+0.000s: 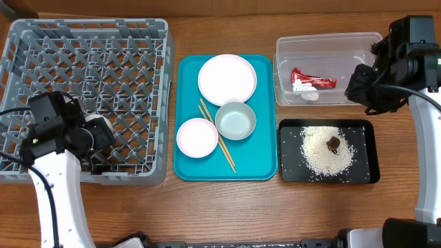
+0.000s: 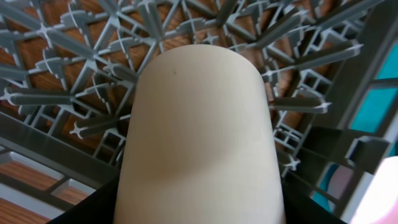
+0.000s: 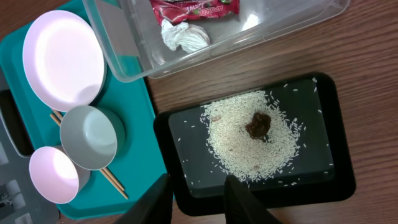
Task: Sort waste into correct bins and load items into the dishwasher
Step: 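Place the white cup in the dish rack with the left gripper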
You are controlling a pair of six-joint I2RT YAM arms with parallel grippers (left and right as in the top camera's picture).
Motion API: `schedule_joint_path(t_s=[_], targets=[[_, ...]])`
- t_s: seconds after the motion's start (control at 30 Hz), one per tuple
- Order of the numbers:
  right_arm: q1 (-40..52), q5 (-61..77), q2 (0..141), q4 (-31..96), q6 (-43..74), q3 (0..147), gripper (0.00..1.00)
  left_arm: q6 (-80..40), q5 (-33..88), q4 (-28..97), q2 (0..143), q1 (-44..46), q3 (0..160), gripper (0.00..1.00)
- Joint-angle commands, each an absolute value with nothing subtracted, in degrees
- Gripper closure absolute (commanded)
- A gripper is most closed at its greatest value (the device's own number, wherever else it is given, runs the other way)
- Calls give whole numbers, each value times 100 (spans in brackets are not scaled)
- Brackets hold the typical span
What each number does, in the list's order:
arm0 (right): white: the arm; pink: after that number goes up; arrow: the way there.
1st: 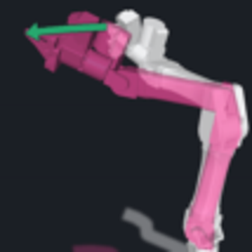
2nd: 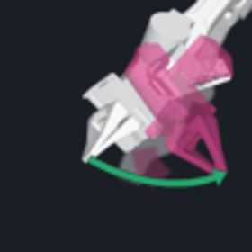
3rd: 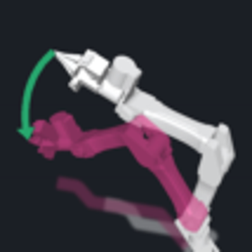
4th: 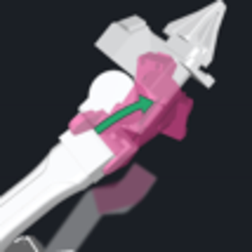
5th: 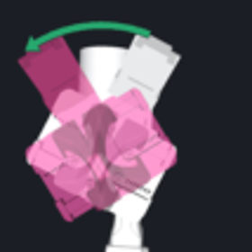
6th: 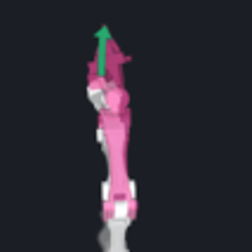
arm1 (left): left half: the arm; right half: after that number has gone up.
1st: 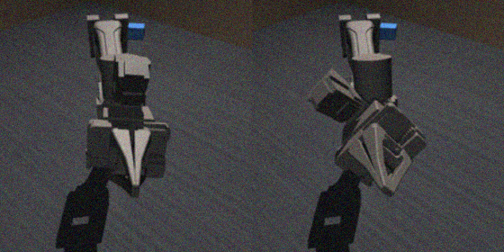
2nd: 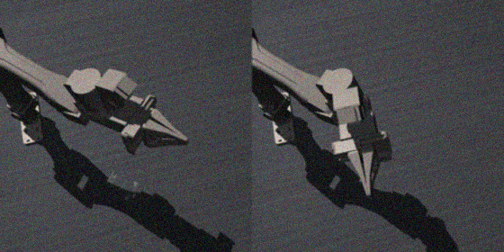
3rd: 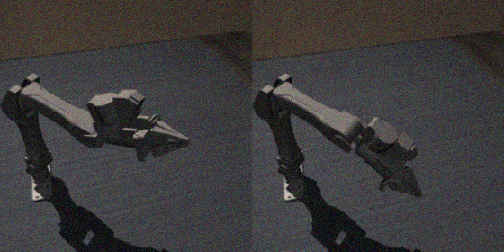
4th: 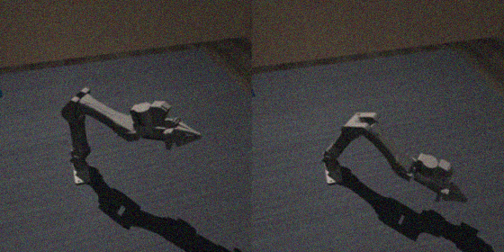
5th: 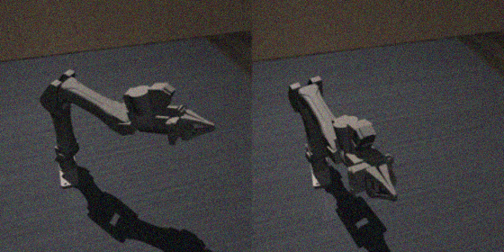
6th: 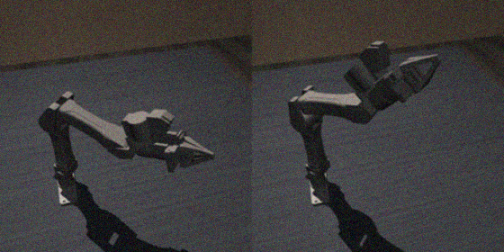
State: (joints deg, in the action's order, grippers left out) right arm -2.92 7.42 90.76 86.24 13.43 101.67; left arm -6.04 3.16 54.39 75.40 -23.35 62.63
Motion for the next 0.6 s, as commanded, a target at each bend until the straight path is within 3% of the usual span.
schedule_joint_path(t_s=[0.0,0.3,0.37,0.47,0.57], targets=[[-296,690,9065,8639,1297,10206,71,-709,99,5380,7767,-2362,6403,94],[-296,690,9065,8744,1299,10202,71,-711,-38,5094,8440,-2362,6403,75],[-296,690,9065,8770,1299,10202,71,-729,-36,5028,8501,-2362,6403,63],[-296,690,9065,8783,1299,10202,71,-733,30,5002,8503,-2362,6407,0],[-296,690,9065,8781,1299,10202,71,-731,336,5033,8495,-2362,6554,1]])
